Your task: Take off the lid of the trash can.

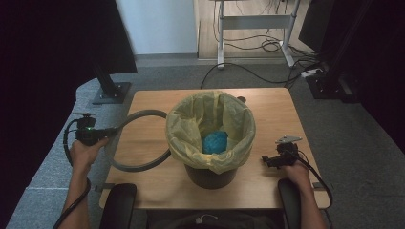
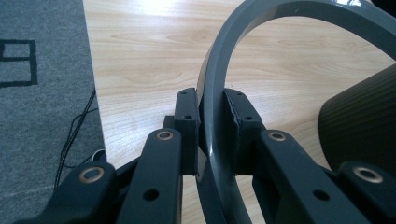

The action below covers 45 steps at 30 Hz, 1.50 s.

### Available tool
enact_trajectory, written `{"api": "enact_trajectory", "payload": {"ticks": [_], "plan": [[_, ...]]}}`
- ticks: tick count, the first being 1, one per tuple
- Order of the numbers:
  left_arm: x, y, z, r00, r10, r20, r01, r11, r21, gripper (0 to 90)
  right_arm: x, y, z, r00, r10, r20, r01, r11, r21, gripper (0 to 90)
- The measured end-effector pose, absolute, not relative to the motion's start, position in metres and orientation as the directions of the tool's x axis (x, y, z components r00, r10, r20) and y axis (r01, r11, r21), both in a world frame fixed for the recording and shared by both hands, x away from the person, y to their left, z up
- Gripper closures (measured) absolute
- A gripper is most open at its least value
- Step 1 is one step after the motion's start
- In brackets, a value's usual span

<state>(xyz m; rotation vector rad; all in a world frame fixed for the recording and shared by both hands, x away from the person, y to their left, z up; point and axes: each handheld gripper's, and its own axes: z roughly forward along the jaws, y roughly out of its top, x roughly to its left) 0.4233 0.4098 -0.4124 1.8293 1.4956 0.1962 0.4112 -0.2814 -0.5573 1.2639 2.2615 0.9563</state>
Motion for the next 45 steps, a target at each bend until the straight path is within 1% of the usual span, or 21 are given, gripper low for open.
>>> {"api": "enact_trajectory", "payload": {"ticks": [14,37,45], "plan": [[0.433,0.403,-0.442,0.277,0.906,-0.321,0.791,-0.025,0.611,76.3,0.411,-0.281,-0.557,-0.525,0.851,0.002,0.594,0.364,0.717,0.0],[0.447,0.386,-0.490,0.268,0.927,-0.262,0.790,-0.056,0.611,76.3,0.411,-0.281,-0.557,-0.525,0.851,0.002,0.594,0.364,0.717,0.0],[0.450,0.380,-0.508,0.257,0.938,-0.231,0.803,-0.075,0.591,76.1,0.411,-0.281,-0.557,-0.525,0.851,0.003,0.594,0.364,0.717,0.0]]}}
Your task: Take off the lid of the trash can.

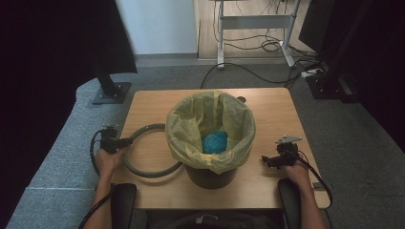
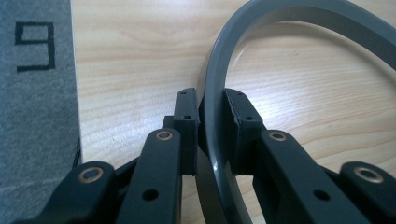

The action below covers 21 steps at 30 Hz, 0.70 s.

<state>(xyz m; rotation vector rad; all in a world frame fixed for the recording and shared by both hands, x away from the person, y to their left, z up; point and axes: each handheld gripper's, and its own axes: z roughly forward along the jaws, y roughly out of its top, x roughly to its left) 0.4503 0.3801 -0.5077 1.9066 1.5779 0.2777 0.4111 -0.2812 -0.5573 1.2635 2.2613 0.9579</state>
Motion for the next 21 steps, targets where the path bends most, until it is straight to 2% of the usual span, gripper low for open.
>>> {"api": "enact_trajectory", "payload": {"ticks": [6,13,16,21], "plan": [[0.449,0.376,-0.516,0.255,0.947,-0.194,0.806,-0.097,0.584,75.9,0.411,-0.281,-0.557,-0.525,0.851,0.002,0.594,0.365,0.717,0.0],[0.446,0.369,-0.527,0.280,0.955,-0.097,0.790,-0.172,0.588,73.2,0.411,-0.281,-0.557,-0.525,0.851,0.003,0.594,0.364,0.717,0.0],[0.443,0.368,-0.529,0.294,0.950,-0.108,0.772,-0.169,0.613,66.8,0.411,-0.281,-0.557,-0.525,0.851,0.003,0.594,0.364,0.717,0.0],[0.438,0.362,-0.533,0.365,0.929,-0.063,0.731,-0.244,0.637,48.2,0.411,-0.281,-0.557,-0.525,0.851,0.003,0.594,0.364,0.717,0.0]]}}
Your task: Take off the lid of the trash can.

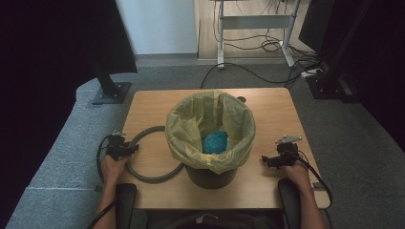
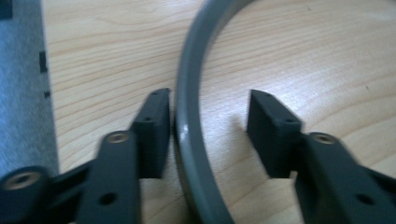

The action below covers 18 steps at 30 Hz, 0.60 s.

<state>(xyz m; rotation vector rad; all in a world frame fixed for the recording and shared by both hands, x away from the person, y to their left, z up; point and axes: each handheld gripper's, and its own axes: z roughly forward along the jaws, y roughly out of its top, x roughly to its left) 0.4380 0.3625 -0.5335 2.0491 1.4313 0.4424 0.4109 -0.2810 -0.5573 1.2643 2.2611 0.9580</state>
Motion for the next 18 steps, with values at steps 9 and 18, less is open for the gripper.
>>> {"api": "enact_trajectory", "payload": {"ticks": [9,18], "plan": [[0.435,0.351,-0.544,0.459,0.889,-0.018,0.677,-0.336,0.655,11.6,0.411,-0.281,-0.557,-0.524,0.852,0.004,0.595,0.363,0.717,0.0],[0.435,0.347,-0.546,0.477,0.879,-0.015,0.676,-0.356,0.645,0.0,0.410,-0.280,-0.557,-0.521,0.853,0.004,0.596,0.361,0.717,0.0]]}}
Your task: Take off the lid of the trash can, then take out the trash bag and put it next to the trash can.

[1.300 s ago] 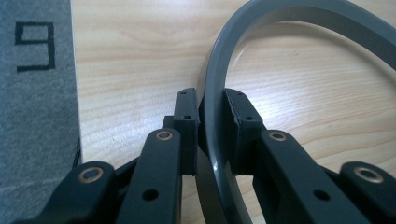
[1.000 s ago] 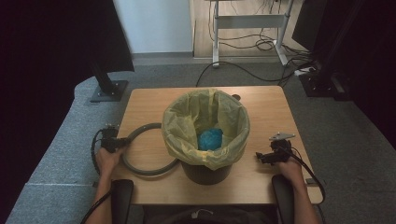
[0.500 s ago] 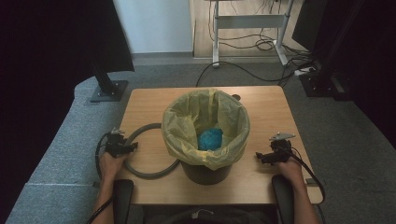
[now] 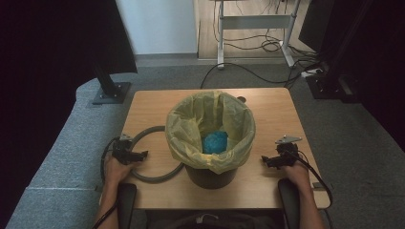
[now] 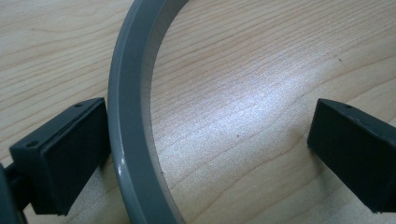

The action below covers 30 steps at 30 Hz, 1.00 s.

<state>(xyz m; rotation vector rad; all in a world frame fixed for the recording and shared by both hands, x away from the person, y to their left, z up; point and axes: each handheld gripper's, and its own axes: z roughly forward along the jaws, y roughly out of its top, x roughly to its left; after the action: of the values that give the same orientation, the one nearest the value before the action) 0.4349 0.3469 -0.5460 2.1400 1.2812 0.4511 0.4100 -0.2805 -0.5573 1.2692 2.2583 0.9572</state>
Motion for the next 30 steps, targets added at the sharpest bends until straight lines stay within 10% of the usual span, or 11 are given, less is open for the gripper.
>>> {"api": "enact_trajectory", "payload": {"ticks": [30], "plan": [[0.438,0.355,-0.519,0.487,0.872,-0.040,0.697,-0.361,0.620,0.6,0.410,-0.282,-0.537,-0.578,0.814,0.056,0.588,0.368,0.721,3.2]]}}
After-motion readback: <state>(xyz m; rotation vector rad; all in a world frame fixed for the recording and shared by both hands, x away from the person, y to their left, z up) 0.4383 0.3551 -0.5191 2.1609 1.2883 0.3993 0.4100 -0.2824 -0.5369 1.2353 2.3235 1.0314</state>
